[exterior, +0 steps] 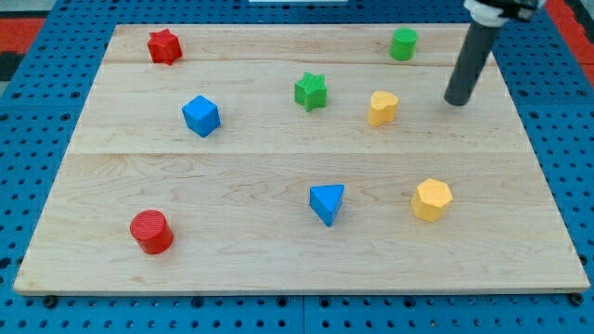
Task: Move yellow heart towards center
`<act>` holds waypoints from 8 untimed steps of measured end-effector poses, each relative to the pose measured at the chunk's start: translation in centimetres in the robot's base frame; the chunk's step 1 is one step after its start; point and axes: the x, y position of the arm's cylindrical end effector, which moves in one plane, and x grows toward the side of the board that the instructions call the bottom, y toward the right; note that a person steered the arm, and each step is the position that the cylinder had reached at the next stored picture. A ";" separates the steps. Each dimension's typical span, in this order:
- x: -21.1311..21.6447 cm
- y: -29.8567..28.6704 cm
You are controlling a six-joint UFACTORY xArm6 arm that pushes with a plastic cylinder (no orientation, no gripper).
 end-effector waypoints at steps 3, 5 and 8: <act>2.0 -3.9; 1.8 -10.7; 8.2 -8.5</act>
